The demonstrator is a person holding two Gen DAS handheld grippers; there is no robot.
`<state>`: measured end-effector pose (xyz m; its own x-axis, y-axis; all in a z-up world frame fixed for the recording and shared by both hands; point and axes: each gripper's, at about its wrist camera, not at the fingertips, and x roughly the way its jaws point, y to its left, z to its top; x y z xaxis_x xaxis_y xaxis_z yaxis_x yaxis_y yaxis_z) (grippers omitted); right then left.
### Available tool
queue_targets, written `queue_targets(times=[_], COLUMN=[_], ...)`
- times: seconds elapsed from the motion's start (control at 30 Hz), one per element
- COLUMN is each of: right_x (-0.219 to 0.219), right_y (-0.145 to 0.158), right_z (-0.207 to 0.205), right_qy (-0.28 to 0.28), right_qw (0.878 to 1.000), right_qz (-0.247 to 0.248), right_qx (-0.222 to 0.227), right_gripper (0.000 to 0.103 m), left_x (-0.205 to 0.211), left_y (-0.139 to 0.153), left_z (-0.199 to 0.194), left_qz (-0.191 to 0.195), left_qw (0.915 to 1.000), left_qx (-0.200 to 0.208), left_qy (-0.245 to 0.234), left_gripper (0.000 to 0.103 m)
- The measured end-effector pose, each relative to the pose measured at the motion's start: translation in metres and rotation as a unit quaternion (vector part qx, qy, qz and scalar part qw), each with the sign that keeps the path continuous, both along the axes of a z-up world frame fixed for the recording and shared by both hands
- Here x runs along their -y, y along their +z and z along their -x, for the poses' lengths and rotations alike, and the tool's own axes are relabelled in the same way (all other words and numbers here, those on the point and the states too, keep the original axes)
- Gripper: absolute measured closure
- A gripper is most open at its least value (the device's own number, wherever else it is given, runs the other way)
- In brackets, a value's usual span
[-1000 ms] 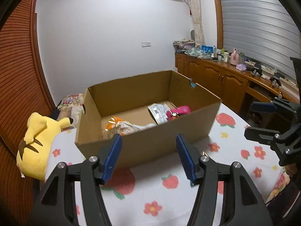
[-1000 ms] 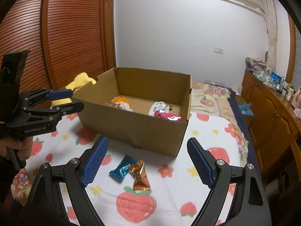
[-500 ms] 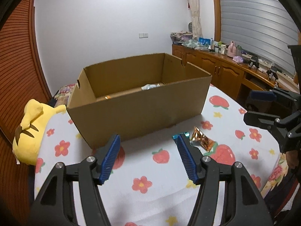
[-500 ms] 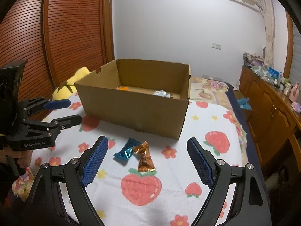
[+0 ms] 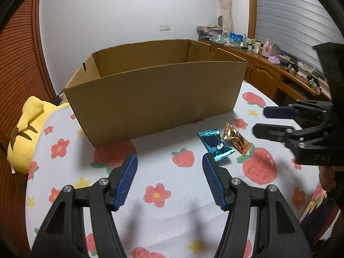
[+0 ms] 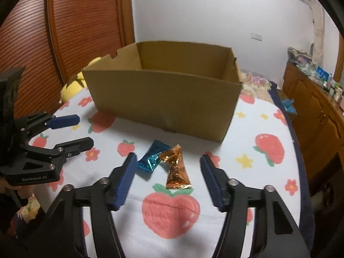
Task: Organize snacks
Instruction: 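Move both open grippers back toward the blue and gold candies, then grasp the gold candy with the right gripper while the left grasps the blue candy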
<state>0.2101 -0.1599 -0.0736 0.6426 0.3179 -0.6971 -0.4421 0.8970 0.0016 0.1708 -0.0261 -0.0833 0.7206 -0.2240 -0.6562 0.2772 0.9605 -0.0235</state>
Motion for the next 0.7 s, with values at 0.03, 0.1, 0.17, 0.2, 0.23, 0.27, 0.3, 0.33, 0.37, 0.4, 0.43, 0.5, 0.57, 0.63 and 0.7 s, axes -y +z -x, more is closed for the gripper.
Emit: queue_targets(times=[0.03, 0.1, 0.17, 0.2, 0.23, 0.27, 0.3, 0.33, 0.37, 0.4, 0.43, 0.5, 0.57, 0.63, 0.7], right_x=[-0.003, -0.007, -0.01, -0.011, -0.012, -0.012, -0.012, -0.011, -0.01, -0.009, -0.008, -0.006, -0.005, -0.003, -0.002], right_y=[-0.003, -0.011, -0.018, -0.024, -0.027, -0.031, -0.035, -0.038, -0.04, -0.043, -0.044, -0.046, -0.049, -0.051, -0.052], right_z=[-0.003, -0.009, -0.015, -0.018, -0.021, -0.024, -0.026, -0.029, -0.031, -0.033, -0.033, -0.036, -0.038, -0.04, -0.04], right_qy=[0.002, 0.005, 0.008, 0.008, 0.007, 0.006, 0.005, 0.003, 0.001, 0.0, 0.0, -0.001, -0.002, -0.004, -0.003], right_qw=[1.0, 1.0, 1.0, 0.999, 0.999, 0.999, 0.999, 0.998, 0.998, 0.998, 0.998, 0.998, 0.998, 0.998, 0.997], right_qz=[0.004, 0.012, 0.02, 0.026, 0.03, 0.034, 0.036, 0.039, 0.04, 0.04, 0.039, 0.035, 0.032, 0.031, 0.032], right_qx=[-0.004, -0.013, -0.022, -0.027, -0.031, -0.035, -0.039, -0.044, -0.046, -0.049, -0.05, -0.054, -0.059, -0.063, -0.065], right_gripper=[0.048, 0.051, 0.054, 0.055, 0.057, 0.057, 0.057, 0.057, 0.057, 0.057, 0.058, 0.06, 0.061, 0.066, 0.069], left_x=[0.0, 0.0, 0.001, 0.001, 0.002, 0.002, 0.002, 0.003, 0.004, 0.005, 0.006, 0.007, 0.01, 0.013, 0.015], left_y=[-0.001, -0.002, -0.004, -0.004, -0.005, -0.006, -0.007, -0.008, -0.009, -0.009, -0.01, -0.012, -0.015, -0.016, -0.018], left_z=[0.0, -0.001, -0.001, -0.001, -0.002, -0.002, -0.003, -0.003, -0.004, -0.005, -0.006, -0.008, -0.012, -0.014, -0.015], left_qz=[0.0, 0.002, 0.003, 0.003, 0.004, 0.004, 0.005, 0.005, 0.005, 0.005, 0.007, 0.011, 0.016, 0.017, 0.018], left_qw=[1.0, 1.0, 1.0, 1.0, 1.0, 1.0, 1.0, 0.9999, 0.9999, 0.9999, 0.9999, 0.9998, 0.9996, 0.9995, 0.9994], left_qx=[-0.001, -0.003, -0.005, -0.005, -0.006, -0.007, -0.009, -0.011, -0.012, -0.013, -0.015, -0.018, -0.023, -0.026, -0.028], left_qy=[0.0, 0.0, 0.0, 0.0, 0.0, 0.0, 0.0, -0.001, -0.002, -0.002, -0.002, -0.002, -0.003, -0.004, -0.005], left_gripper=[0.041, 0.041, 0.041, 0.041, 0.041, 0.041, 0.041, 0.041, 0.041, 0.041, 0.041, 0.041, 0.041, 0.041, 0.041])
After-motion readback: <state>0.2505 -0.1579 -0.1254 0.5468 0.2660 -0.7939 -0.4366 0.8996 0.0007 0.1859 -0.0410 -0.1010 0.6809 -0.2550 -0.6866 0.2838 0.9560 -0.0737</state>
